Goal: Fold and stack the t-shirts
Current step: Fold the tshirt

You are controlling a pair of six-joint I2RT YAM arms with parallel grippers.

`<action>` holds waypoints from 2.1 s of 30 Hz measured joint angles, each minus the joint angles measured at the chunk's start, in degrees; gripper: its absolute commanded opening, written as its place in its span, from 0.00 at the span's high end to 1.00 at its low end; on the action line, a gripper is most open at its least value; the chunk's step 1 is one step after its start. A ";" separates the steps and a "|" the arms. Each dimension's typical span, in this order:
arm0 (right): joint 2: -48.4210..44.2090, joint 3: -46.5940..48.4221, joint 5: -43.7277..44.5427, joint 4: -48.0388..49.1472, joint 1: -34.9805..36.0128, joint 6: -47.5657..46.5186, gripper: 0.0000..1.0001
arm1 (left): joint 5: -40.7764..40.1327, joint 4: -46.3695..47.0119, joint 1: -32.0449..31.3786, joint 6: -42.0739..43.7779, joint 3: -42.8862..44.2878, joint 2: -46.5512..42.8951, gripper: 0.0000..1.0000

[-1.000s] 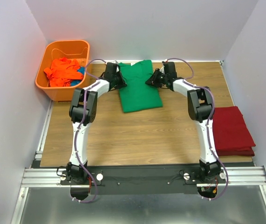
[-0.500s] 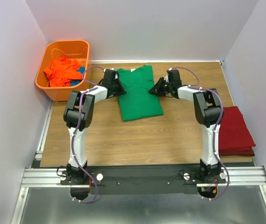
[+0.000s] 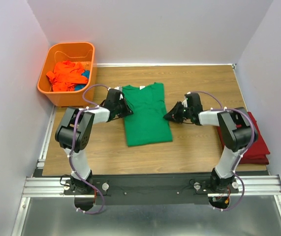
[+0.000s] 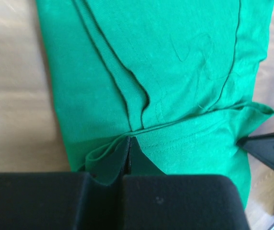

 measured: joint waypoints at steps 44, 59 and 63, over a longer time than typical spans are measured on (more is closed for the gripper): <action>-5.75 -0.09 10.03 -4.28 -0.68 -6.43 0.68 | 0.09 -2.58 -2.71 4.07 2.05 -3.23 0.66; -19.43 -4.17 5.03 -9.68 -0.76 -8.59 0.67 | -0.57 -5.51 -0.96 6.05 -1.20 -11.15 0.85; -21.44 -8.15 4.04 -10.78 -0.79 -8.57 0.67 | -0.61 -5.44 -0.96 5.55 -1.51 -7.61 0.87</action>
